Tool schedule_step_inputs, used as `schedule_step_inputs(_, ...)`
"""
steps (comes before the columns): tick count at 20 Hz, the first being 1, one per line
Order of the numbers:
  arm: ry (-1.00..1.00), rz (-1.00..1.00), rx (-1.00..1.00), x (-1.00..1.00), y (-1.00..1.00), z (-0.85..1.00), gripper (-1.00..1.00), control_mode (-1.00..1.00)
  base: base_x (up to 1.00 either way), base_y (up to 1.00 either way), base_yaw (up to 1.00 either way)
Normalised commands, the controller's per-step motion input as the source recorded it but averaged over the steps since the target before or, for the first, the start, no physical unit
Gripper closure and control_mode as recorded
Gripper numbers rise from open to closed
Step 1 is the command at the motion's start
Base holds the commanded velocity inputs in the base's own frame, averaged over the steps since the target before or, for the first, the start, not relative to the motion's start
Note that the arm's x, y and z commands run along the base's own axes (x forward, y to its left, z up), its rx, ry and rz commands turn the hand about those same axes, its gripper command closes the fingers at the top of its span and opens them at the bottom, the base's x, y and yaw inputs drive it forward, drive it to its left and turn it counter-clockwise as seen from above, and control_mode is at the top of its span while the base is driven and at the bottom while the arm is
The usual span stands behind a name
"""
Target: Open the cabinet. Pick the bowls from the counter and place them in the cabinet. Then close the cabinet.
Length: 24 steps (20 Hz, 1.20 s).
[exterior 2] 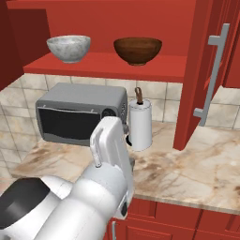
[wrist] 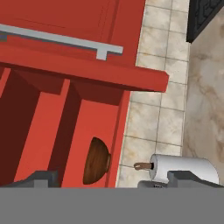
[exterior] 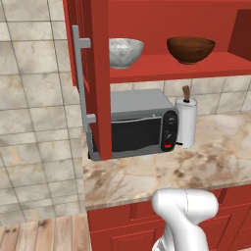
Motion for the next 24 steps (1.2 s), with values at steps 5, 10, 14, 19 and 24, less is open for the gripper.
schedule_step_inputs(5,0.00,0.04,0.00,-0.47,-0.31,-0.08,-1.00,-1.00,0.00,0.00,0.00)
schedule_step_inputs(10,0.12,0.05,0.03,-0.03,-0.56,0.00,-1.00,-1.00,0.00,0.00,0.00)
schedule_step_inputs(14,0.14,0.06,0.01,0.00,-0.50,0.00,-1.00,-1.00,0.00,0.00,0.00)
schedule_step_inputs(19,0.12,0.08,0.00,0.00,-0.30,0.00,-1.00,-1.00,0.00,0.00,0.00)
schedule_step_inputs(24,0.03,0.13,0.00,-0.10,-0.11,-0.01,-1.00,-1.00,0.00,0.00,0.00)
